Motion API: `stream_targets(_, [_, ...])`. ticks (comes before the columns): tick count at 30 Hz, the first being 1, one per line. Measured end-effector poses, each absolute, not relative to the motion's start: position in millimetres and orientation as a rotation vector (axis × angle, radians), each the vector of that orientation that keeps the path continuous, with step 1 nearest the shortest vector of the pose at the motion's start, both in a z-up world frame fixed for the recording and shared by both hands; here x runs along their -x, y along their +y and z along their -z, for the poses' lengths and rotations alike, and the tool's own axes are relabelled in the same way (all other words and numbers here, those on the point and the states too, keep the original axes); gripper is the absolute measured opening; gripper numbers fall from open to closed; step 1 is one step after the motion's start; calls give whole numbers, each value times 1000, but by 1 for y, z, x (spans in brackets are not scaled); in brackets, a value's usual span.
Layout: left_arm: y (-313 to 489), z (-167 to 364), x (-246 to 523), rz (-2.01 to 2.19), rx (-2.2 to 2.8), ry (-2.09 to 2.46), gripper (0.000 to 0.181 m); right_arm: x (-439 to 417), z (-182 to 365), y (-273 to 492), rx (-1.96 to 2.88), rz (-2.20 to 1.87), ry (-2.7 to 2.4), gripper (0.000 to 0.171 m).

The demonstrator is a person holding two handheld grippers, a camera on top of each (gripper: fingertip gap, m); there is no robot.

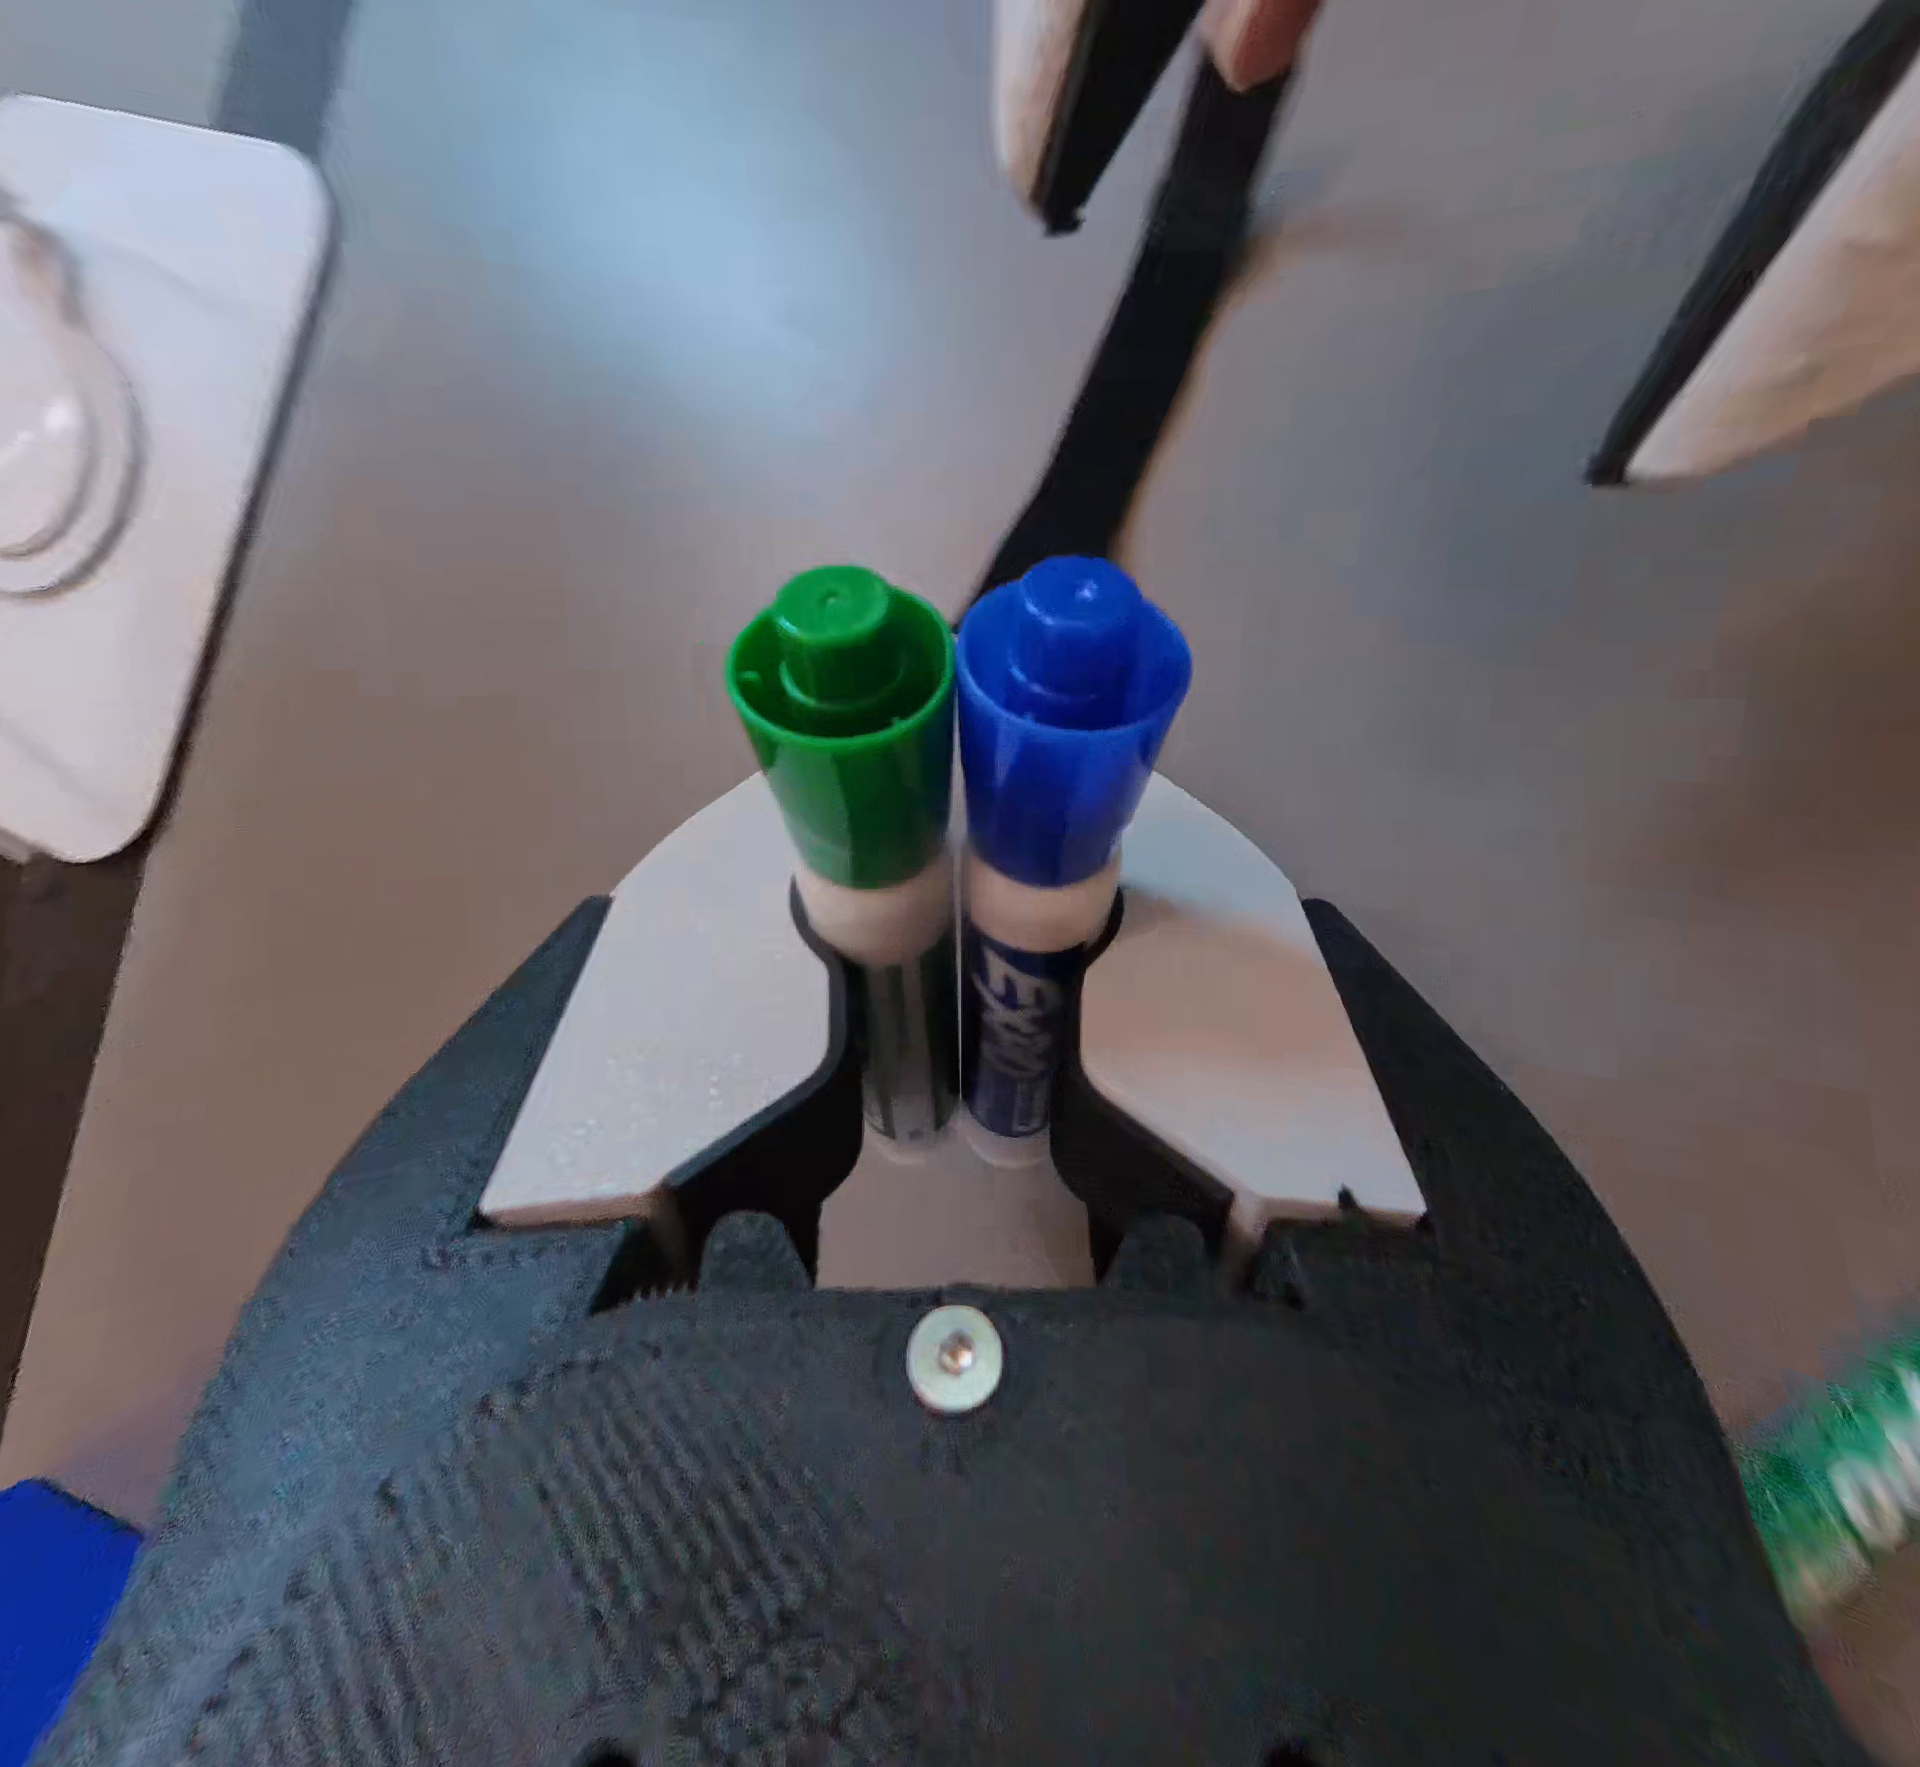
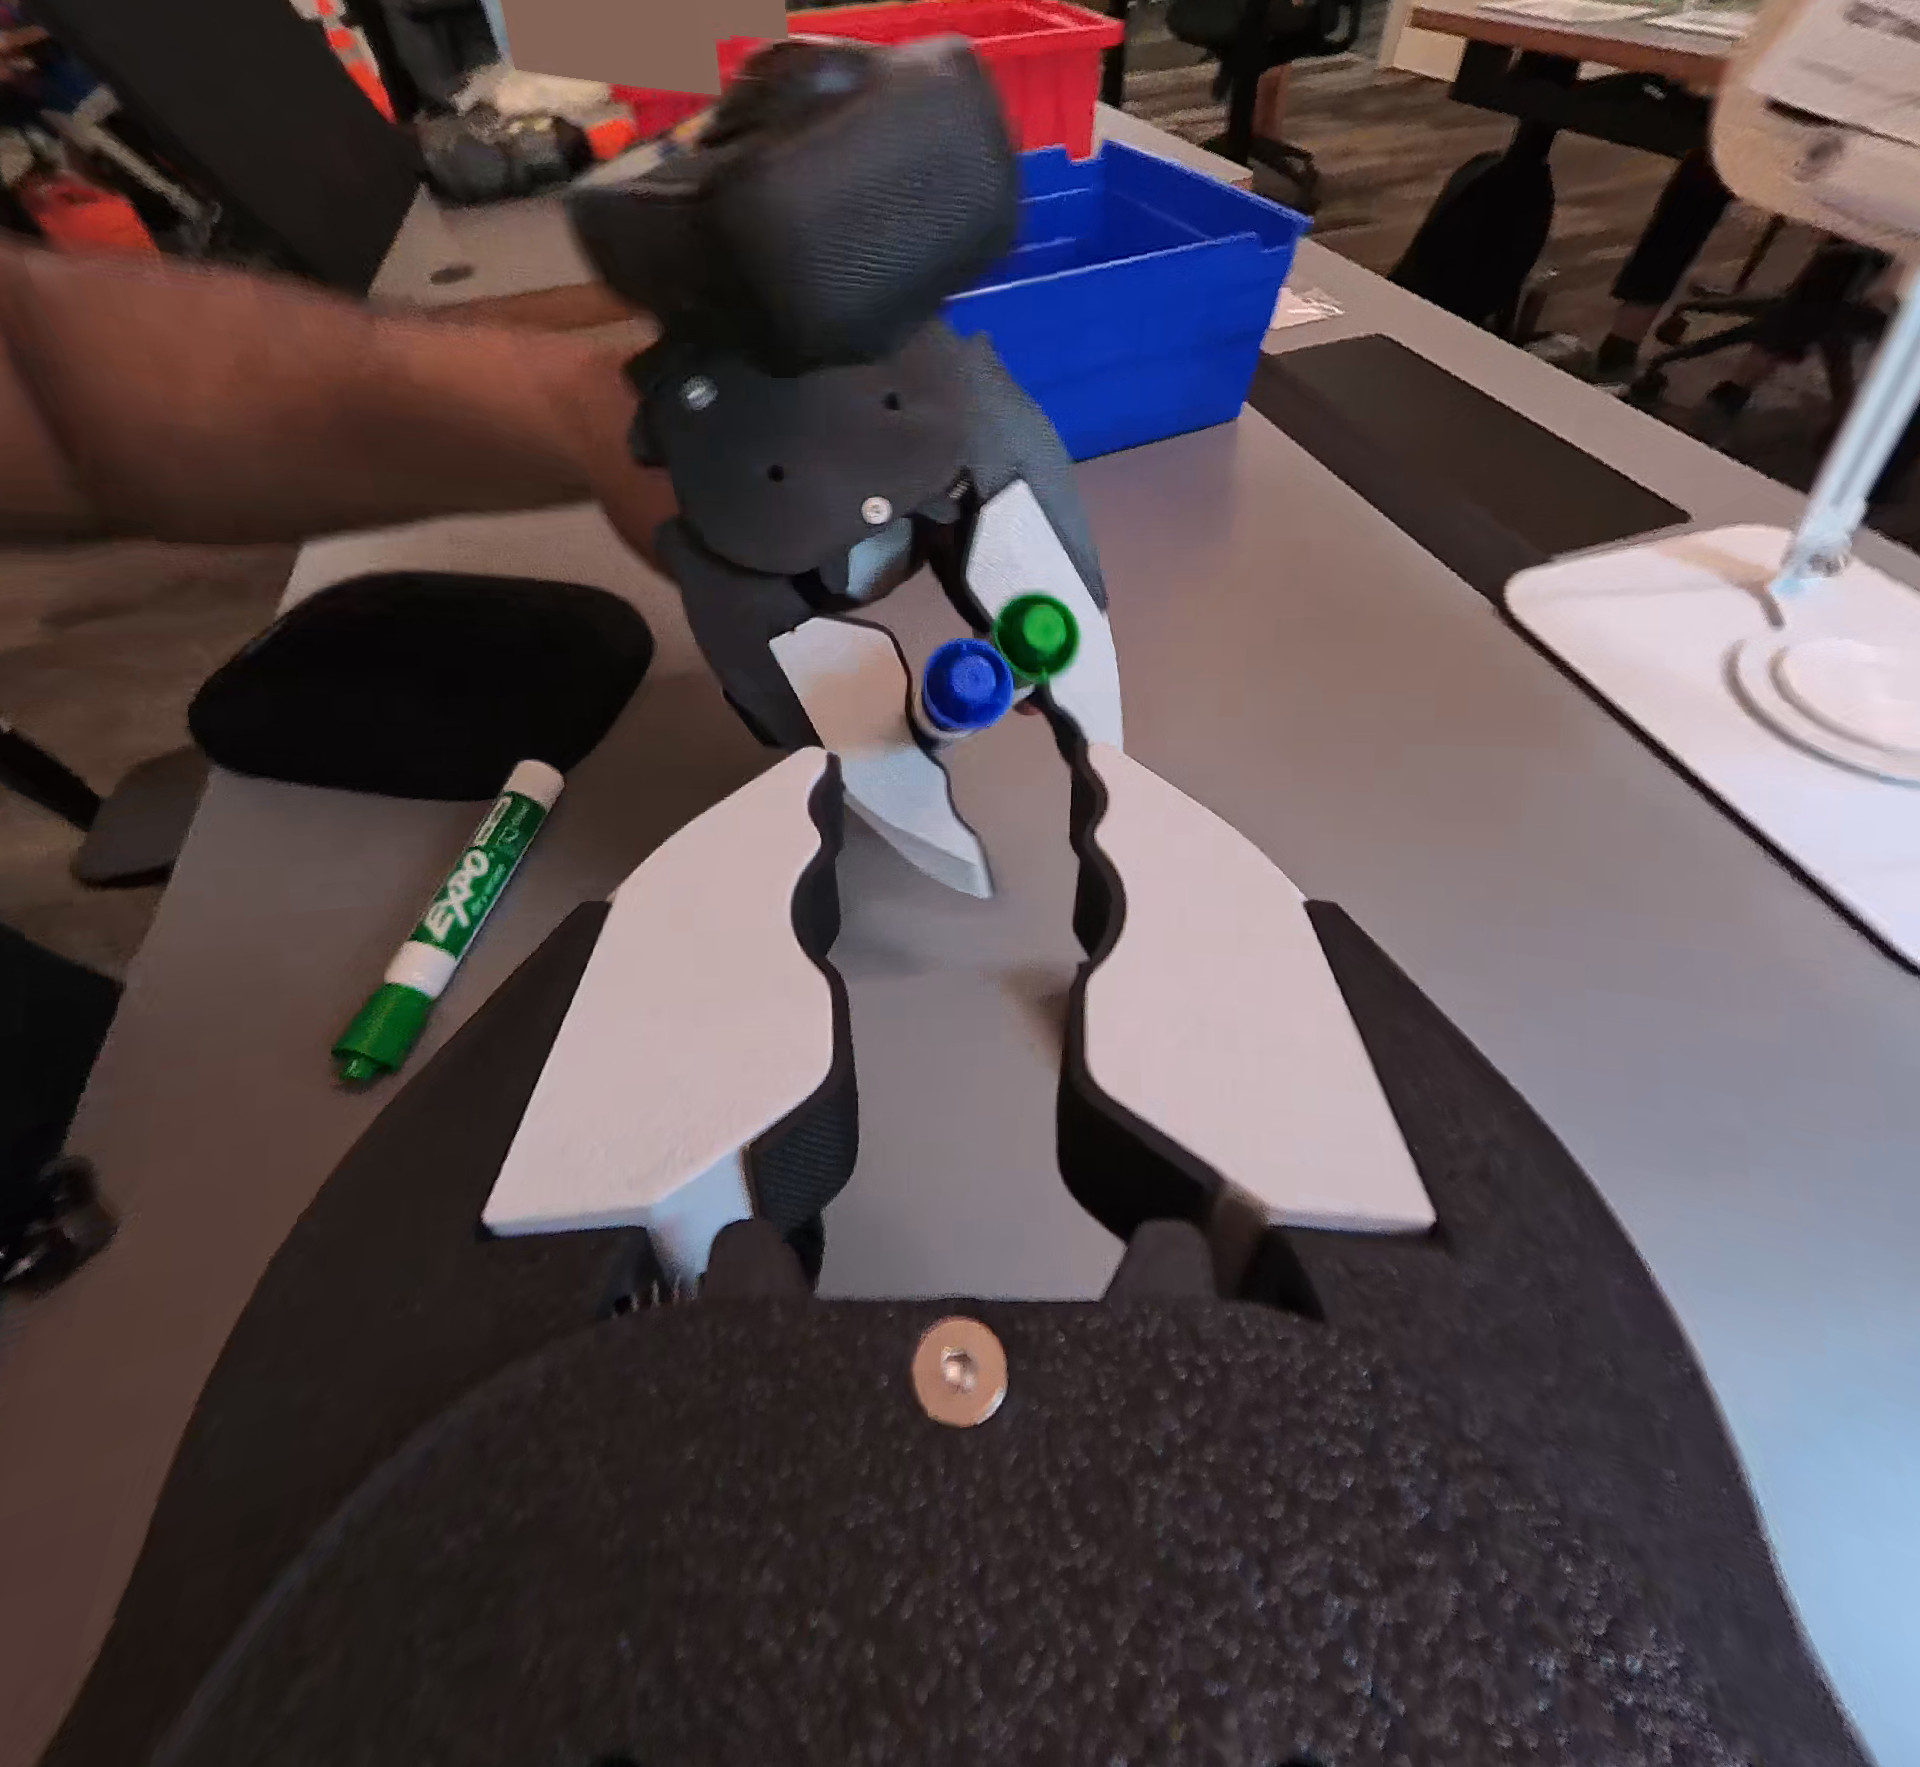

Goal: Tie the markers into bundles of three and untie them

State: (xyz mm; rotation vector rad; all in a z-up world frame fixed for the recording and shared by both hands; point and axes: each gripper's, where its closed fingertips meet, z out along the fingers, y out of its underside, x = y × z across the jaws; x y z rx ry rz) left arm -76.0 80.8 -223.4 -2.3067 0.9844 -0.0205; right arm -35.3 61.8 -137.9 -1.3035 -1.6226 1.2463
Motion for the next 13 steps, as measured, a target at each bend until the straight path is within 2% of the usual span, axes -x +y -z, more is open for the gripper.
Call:
stream_targets(3, [52, 225, 75, 82, 2430, 1220, 42, 37, 143, 49, 1168, -1104, -1749, 54])
stream_targets(6, [25, 223, 75, 61, 2491, 1411, 42, 40, 152, 35, 1118, -1079, -1787, 58])
stream_targets(13, [-7, 223, 64, 42, 2520, 1586, 42, 56, 157, -6, 1015, -1209, -1691, 45])
